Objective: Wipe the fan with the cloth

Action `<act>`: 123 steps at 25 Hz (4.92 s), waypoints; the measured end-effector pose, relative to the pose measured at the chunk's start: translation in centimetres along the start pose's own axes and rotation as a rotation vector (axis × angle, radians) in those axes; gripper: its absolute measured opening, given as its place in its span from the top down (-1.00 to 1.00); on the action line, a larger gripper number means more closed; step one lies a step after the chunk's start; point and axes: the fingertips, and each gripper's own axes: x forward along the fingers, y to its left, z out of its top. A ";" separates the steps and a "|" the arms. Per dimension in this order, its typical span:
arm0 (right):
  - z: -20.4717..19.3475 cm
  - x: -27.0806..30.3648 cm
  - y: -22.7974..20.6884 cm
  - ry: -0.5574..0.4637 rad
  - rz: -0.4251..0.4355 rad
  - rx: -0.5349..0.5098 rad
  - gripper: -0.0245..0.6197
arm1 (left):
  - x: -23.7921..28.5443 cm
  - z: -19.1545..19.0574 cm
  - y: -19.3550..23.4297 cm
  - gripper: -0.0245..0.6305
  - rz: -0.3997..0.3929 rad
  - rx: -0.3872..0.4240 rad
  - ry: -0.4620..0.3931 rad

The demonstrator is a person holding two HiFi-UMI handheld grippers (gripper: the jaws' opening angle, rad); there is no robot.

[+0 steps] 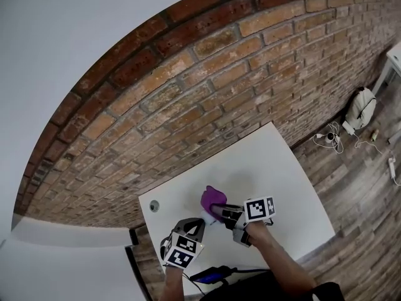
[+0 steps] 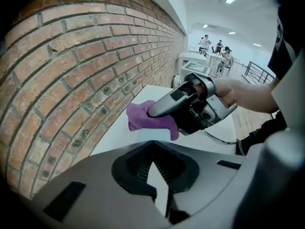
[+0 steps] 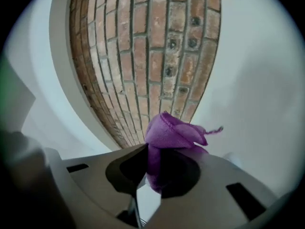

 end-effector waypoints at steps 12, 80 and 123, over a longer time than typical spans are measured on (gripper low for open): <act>-2.5 -1.6 -10.1 0.121 -0.315 -0.096 0.75 | 0.0 -0.1 0.2 0.93 0.001 -0.018 -0.003; -6.7 -4.2 -12.5 0.260 -0.521 -0.242 0.75 | -0.1 0.3 -0.2 0.93 -0.008 -0.086 -0.082; -2.3 -5.6 12.9 -0.003 0.171 -0.318 0.75 | -14.4 1.2 4.2 0.44 -0.924 -1.216 -1.511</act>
